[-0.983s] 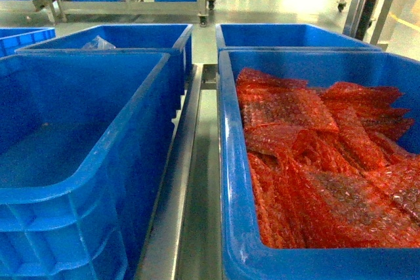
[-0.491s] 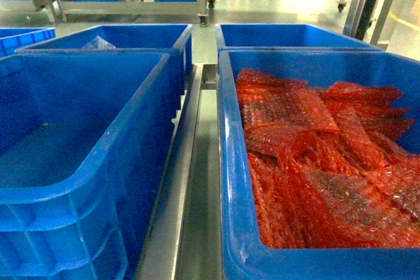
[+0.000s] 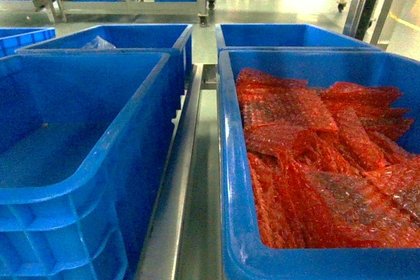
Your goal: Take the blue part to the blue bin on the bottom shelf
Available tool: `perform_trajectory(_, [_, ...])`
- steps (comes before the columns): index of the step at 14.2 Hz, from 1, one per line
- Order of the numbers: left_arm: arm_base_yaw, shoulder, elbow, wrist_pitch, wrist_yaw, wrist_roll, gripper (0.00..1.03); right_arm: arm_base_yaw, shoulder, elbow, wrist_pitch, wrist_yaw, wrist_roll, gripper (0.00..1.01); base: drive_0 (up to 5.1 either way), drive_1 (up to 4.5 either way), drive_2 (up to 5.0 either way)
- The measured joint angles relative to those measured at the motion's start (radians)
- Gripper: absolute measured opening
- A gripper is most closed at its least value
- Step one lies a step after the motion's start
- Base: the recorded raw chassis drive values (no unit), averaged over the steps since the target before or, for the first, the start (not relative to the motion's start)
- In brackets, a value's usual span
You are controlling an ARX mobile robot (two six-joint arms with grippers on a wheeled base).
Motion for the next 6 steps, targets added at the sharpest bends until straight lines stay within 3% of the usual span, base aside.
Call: perform_trajectory(6, [0.0, 0.0, 0.0, 0.0, 0.0, 0.0, 0.98, 0.0, 0.0, 0.0, 0.0, 0.0, 0.0, 0.98, 0.0, 0.0, 0.0])
